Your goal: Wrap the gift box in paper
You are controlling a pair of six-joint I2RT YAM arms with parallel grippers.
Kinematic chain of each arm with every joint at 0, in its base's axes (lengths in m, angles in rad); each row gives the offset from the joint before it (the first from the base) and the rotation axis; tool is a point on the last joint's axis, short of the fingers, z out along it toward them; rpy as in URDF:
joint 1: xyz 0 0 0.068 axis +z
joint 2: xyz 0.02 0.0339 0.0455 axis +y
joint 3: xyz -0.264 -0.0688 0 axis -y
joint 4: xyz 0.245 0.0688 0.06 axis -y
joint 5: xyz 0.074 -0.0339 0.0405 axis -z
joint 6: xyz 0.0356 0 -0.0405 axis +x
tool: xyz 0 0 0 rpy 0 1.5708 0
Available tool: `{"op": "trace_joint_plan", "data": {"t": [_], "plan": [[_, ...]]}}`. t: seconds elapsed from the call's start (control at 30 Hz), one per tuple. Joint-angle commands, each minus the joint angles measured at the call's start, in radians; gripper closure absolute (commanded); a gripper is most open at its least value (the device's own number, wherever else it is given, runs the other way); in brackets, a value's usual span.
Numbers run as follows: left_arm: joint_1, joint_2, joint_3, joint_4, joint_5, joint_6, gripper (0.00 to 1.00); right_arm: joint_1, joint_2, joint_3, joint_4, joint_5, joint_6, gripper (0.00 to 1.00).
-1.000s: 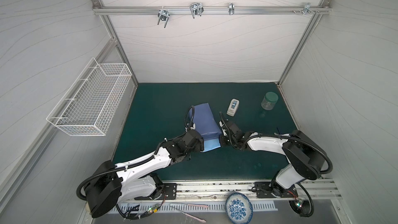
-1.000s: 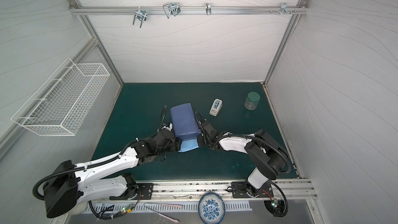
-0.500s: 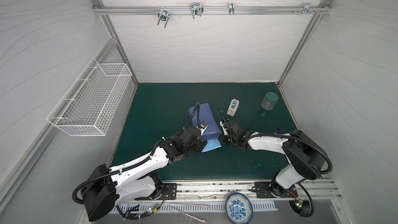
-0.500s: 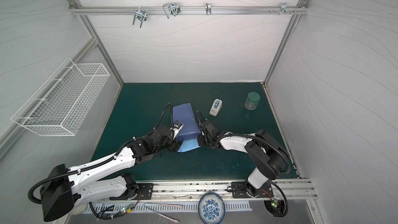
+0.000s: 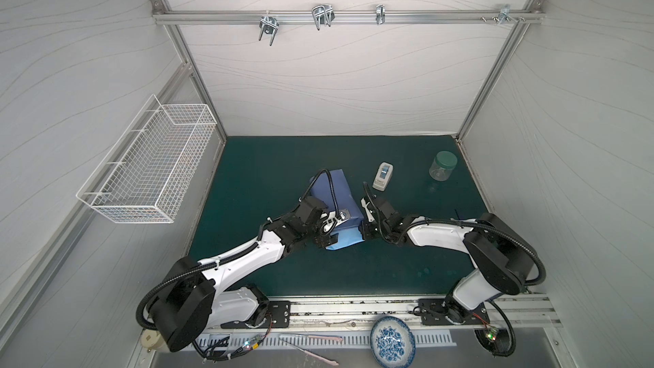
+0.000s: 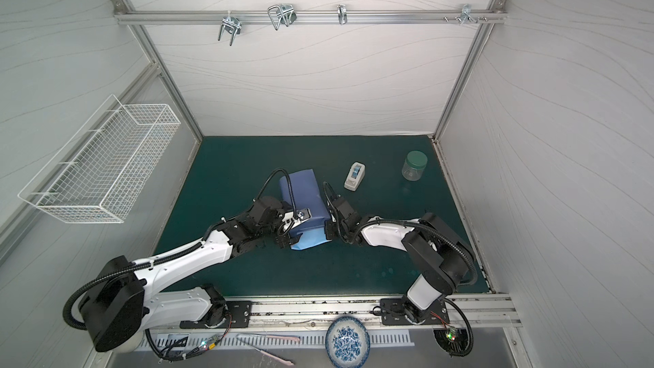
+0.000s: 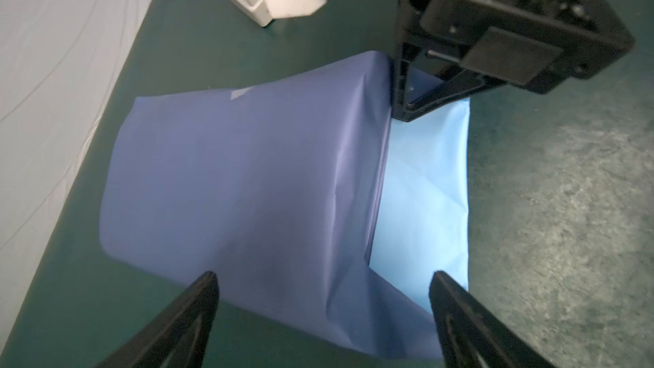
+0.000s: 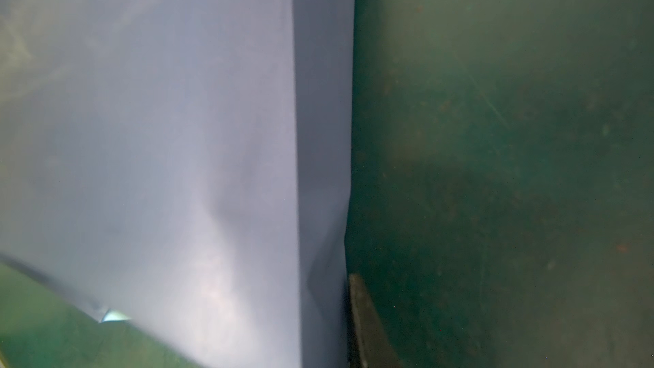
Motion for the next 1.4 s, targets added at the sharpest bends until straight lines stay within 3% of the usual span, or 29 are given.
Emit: {"op": "trace_joint_plan", "data": {"t": [0.0,0.3,0.57,1.07,1.37], "plan": [[0.038,0.026,0.034,0.068,0.081,0.118,0.06,-0.006,-0.006,-0.013,0.004,0.004,0.003,0.85],[0.086,0.121,0.013,0.18,0.136,0.212,0.11,-0.006,-0.004,-0.012,0.0,0.013,0.0,0.86],[0.092,0.165,-0.025,0.222,0.087,0.277,0.16,-0.006,0.001,-0.009,-0.005,0.016,-0.003,0.85],[0.091,0.195,-0.053,0.264,0.044,0.271,0.26,-0.007,-0.048,-0.011,-0.023,0.02,-0.009,0.84],[0.079,0.183,-0.058,0.241,0.024,0.268,0.28,-0.009,-0.14,-0.019,-0.082,0.011,-0.022,0.76]]}}
